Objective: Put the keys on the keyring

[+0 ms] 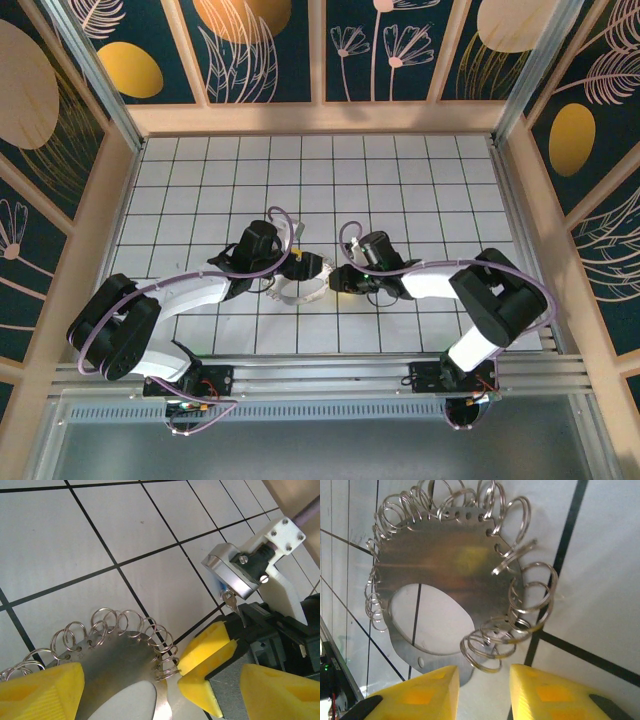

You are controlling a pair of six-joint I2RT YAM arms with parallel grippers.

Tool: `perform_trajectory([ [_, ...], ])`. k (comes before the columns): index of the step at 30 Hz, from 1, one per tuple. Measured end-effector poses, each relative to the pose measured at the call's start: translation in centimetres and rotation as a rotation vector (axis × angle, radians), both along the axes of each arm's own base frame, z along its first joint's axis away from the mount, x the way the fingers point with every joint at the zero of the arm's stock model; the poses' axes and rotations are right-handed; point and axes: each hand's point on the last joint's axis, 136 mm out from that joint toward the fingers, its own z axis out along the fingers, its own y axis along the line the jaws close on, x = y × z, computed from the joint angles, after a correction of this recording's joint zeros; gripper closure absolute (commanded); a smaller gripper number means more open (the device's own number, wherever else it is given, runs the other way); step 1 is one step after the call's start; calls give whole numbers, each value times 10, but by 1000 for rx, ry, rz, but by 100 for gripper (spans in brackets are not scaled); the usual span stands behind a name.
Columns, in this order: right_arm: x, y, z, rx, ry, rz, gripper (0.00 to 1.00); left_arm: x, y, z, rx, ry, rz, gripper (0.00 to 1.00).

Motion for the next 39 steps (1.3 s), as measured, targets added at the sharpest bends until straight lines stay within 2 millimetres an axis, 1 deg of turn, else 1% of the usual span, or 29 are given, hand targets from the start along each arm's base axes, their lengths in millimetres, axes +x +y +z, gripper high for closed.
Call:
perform_trajectory([
  [5,1,3,1,3,-3,5,72,0,0,0,-2,-2,0,18],
  [8,1,4,1,3,-4,6,75,0,0,1,-4,-5,0,18],
  [22,0,5,-2,-5,-2,14,78,1,-1,3,-11,-13,0,18],
  [28,6,8,2,-1,-15,9,78,1,-1,2,-10,-12,0,17],
  [31,9,10,1,-4,-15,8,80,1,-1,2,-10,-12,0,17],
  [36,9,9,-4,-17,-19,11,87,1,-1,2,-10,-12,0,17],
  [38,10,9,-4,-22,-26,13,93,1,-1,2,-10,-12,0,17],
  [39,10,9,-4,-24,-29,14,98,1,-1,2,-10,-12,0,17],
])
